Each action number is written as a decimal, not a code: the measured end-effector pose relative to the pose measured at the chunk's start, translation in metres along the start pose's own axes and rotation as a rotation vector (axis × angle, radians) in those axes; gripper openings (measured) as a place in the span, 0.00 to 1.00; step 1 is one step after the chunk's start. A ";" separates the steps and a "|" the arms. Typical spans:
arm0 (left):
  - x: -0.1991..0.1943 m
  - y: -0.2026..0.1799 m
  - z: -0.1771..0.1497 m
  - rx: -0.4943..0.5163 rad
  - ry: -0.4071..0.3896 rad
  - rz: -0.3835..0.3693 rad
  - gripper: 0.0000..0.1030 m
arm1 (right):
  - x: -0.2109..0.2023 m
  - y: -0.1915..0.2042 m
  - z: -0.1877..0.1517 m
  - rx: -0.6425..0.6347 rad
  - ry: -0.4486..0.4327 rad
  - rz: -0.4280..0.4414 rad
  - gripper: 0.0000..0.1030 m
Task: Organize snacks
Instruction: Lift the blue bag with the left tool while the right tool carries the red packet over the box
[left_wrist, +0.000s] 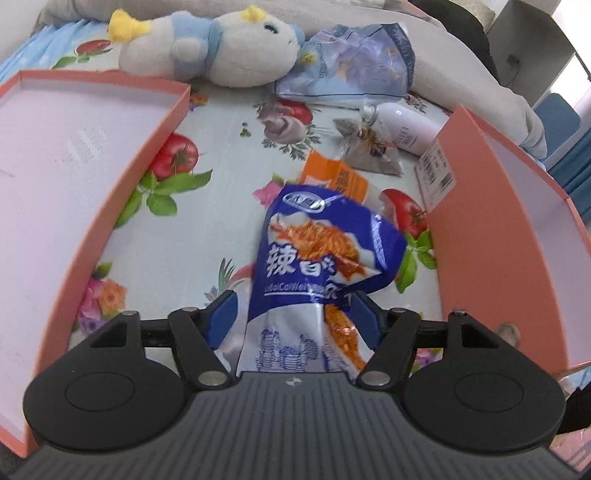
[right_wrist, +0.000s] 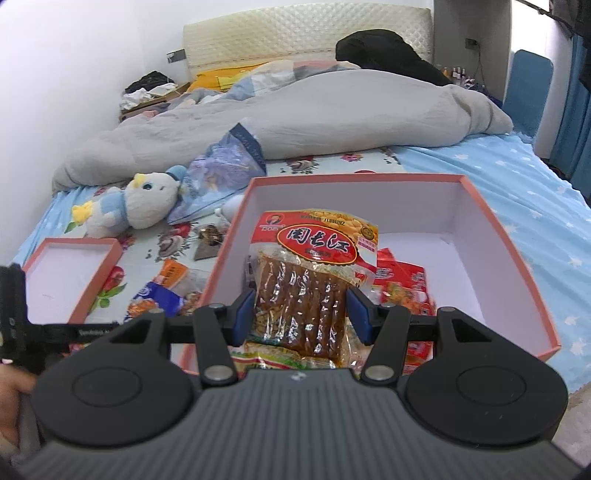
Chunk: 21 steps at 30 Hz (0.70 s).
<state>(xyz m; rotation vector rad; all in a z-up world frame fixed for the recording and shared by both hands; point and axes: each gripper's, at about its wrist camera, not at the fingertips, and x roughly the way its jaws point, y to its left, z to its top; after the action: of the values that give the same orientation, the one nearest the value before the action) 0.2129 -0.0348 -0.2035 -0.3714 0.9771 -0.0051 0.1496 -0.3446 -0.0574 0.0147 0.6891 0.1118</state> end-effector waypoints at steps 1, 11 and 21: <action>0.004 0.001 -0.002 -0.003 0.005 0.010 0.67 | 0.000 -0.003 -0.001 0.000 0.001 -0.005 0.54; 0.010 -0.007 -0.005 0.021 -0.032 0.037 0.32 | 0.008 -0.023 -0.006 0.016 0.009 -0.019 0.54; -0.025 -0.026 0.002 0.049 -0.074 0.041 0.28 | 0.010 -0.027 -0.003 0.015 0.011 -0.014 0.54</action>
<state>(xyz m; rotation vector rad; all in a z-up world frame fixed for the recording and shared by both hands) 0.2046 -0.0541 -0.1738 -0.3042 0.9092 0.0218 0.1577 -0.3706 -0.0675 0.0234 0.7011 0.0934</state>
